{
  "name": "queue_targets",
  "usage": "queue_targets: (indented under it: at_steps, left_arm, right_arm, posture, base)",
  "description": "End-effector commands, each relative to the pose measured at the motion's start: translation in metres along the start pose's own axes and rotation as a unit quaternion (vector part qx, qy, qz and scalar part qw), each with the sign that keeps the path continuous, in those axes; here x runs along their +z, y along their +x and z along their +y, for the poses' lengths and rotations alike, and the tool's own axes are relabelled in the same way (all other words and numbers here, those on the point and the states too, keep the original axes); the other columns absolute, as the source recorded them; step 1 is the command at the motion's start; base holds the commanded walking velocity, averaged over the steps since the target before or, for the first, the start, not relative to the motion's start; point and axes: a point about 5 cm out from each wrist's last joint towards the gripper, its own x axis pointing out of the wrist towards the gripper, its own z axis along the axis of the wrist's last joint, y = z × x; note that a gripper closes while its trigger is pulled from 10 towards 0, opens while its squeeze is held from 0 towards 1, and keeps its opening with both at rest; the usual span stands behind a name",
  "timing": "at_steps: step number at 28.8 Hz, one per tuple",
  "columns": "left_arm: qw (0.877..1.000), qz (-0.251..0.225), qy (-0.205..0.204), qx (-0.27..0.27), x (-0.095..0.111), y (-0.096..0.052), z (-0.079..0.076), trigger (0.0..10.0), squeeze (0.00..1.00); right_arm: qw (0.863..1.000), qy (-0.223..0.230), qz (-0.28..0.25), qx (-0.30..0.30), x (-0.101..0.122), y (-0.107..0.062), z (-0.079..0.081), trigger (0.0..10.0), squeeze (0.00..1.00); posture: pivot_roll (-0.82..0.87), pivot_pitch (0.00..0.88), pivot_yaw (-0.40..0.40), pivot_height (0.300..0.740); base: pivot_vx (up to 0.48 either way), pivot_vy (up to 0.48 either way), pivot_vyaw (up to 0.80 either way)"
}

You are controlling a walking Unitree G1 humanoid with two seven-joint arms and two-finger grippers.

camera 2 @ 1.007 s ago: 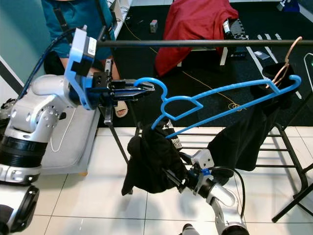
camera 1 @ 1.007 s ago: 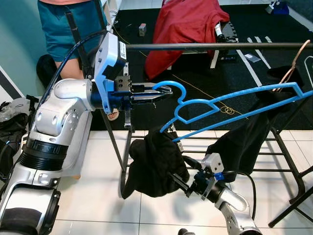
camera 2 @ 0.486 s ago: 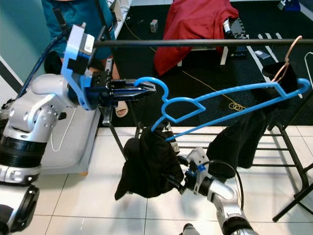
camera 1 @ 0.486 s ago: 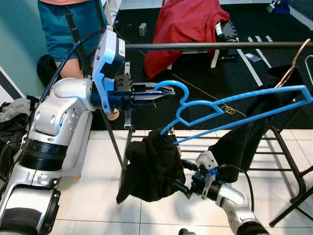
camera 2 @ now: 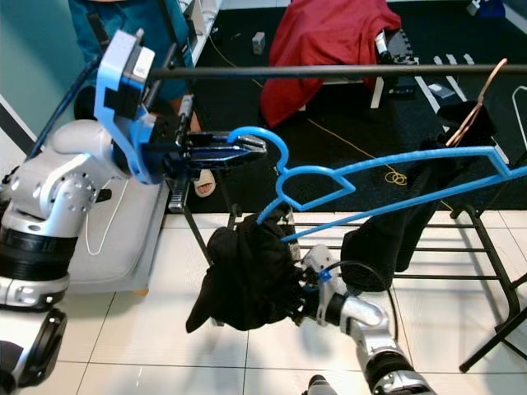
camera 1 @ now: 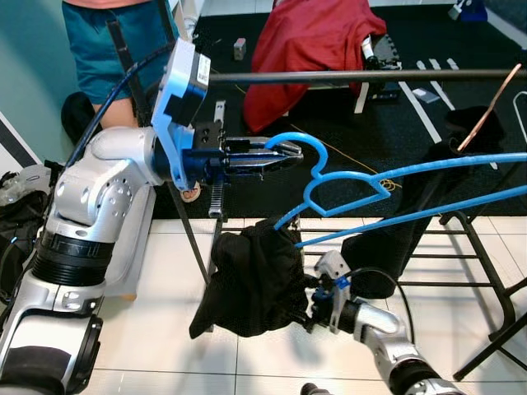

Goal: Hang hanger

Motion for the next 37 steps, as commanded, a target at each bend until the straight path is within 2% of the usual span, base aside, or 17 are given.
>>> queue_targets:
  at_steps: [1,19,20,21,23,24,25,27,29,31,37]
  left_arm:
    - [0.999,-0.024,0.022,-0.008,0.014,0.001,-0.001,0.0,0.00]
    - [1.000,-0.013,0.016,-0.012,0.010,0.001,-0.003,0.0,0.00]
    - [1.000,-0.004,0.016,-0.011,0.006,0.000,-0.004,0.0,0.00]
    - [0.999,0.024,0.022,-0.011,-0.003,-0.002,-0.006,0.0,0.00]
    - [0.999,0.024,0.022,-0.011,-0.003,-0.002,-0.006,0.0,0.00]
    - [0.998,0.059,0.031,-0.010,-0.014,-0.004,-0.008,0.0,0.00]
    - [0.998,0.059,0.031,-0.010,-0.014,-0.004,-0.008,0.0,0.00]
    - [0.991,0.123,0.048,-0.009,-0.034,-0.010,-0.010,0.0,0.00]
    - [0.991,0.123,0.048,-0.009,-0.034,-0.010,-0.010,0.0,0.00]
    - [0.981,0.179,0.067,-0.012,-0.054,-0.013,-0.011,0.0,0.00]
    - [0.969,0.229,0.088,-0.017,-0.070,-0.015,-0.012,0.0,0.00]
  right_arm:
    - [1.000,0.013,0.014,0.011,-0.007,0.000,0.004,0.0,0.00]
    - [1.000,0.005,0.008,0.005,-0.006,-0.005,0.000,0.0,0.00]
    - [1.000,-0.009,-0.016,-0.018,0.002,-0.006,-0.005,0.0,0.00]
    - [0.997,-0.033,-0.050,-0.039,0.012,-0.010,-0.009,0.0,0.00]
    - [0.997,-0.033,-0.050,-0.039,0.012,-0.010,-0.009,0.0,0.00]
    - [0.994,-0.058,-0.081,-0.048,0.020,-0.014,-0.010,0.0,0.00]
    - [0.994,-0.058,-0.081,-0.048,0.020,-0.014,-0.010,0.0,0.00]
    - [0.987,-0.101,-0.116,-0.042,0.029,-0.025,-0.005,0.0,0.00]
    - [0.987,-0.101,-0.116,-0.042,0.029,-0.025,-0.005,0.0,0.00]
    - [0.984,-0.131,-0.118,-0.014,0.033,-0.033,0.004,0.0,0.00]
    - [0.982,-0.155,-0.102,0.031,0.035,-0.036,0.014,0.0,0.00]
  posture:
    - [0.01,0.191,0.070,0.740]
    - [0.00,0.195,0.070,0.740]
    - [0.00,0.191,0.064,0.740]
    - [-0.01,0.186,0.062,0.740]
    - [-0.01,0.186,0.062,0.740]
    - [-0.02,0.183,0.068,0.740]
    - [-0.02,0.183,0.068,0.740]
    - [-0.04,0.174,0.077,0.740]
    - [-0.04,0.174,0.077,0.740]
    - [-0.05,0.171,0.081,0.740]
    - [-0.05,0.161,0.076,0.740]
  base:
    - [0.000,0.000,0.00]
    - [0.000,0.000,0.00]
    - [0.000,0.000,0.00]
    - [0.000,0.000,0.00]
    - [0.000,0.000,0.00]
    - [0.000,0.000,0.00]
    - [0.000,0.000,0.00]
    - [0.000,0.000,0.00]
    - [0.000,0.000,0.00]
    - [0.000,0.000,0.00]
    - [0.000,0.000,0.00]
